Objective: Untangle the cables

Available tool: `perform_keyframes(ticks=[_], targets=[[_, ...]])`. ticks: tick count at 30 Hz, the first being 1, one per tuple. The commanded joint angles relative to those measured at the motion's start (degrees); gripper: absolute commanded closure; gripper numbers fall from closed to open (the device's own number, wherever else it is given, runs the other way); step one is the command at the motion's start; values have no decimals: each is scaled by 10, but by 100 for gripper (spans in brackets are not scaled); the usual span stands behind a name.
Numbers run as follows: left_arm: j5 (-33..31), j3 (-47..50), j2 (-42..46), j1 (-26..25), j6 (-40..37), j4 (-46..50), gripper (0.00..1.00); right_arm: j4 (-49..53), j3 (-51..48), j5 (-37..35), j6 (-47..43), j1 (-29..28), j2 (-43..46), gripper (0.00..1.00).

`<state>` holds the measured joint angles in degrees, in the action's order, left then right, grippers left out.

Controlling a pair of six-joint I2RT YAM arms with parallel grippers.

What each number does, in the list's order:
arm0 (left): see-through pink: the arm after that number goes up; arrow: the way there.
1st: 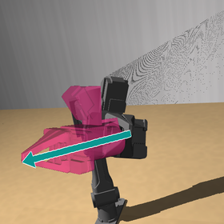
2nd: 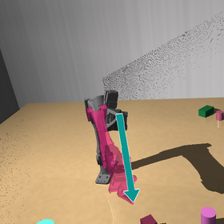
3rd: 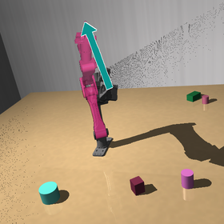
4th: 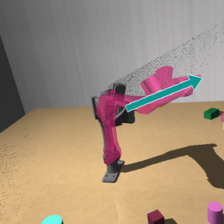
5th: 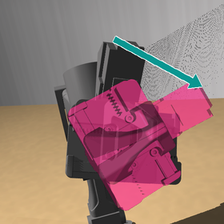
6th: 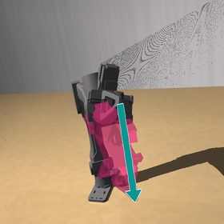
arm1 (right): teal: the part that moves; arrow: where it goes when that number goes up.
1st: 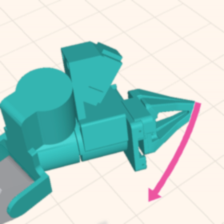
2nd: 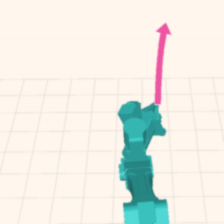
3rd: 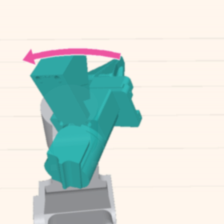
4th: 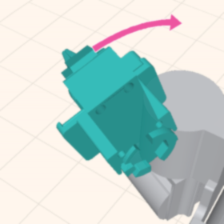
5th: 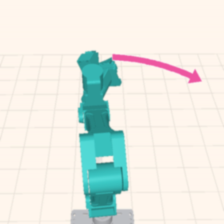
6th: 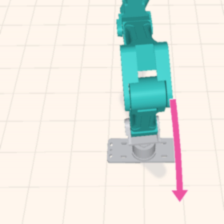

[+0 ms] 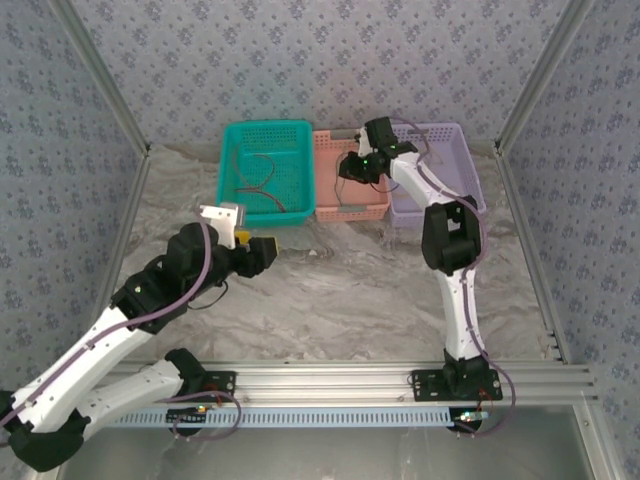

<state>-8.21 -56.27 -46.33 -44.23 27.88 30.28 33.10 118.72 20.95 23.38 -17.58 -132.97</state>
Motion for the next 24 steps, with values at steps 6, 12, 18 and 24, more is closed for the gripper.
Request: perform_keyframes(ticks=[6,12,18,24], targets=[[36,-19,4,80,20,41,21,-78,-202,-93,1,6,227,47],[81,36,48,225,46,61,1,-176,-531,-321,2,-9,545,1],[-146,115,45,264,92,71,1,-140,-730,-601,-22,-23,801,1],[-280,326,144,265,-109,-189,1,-342,-959,-494,-207,94,942,1]])
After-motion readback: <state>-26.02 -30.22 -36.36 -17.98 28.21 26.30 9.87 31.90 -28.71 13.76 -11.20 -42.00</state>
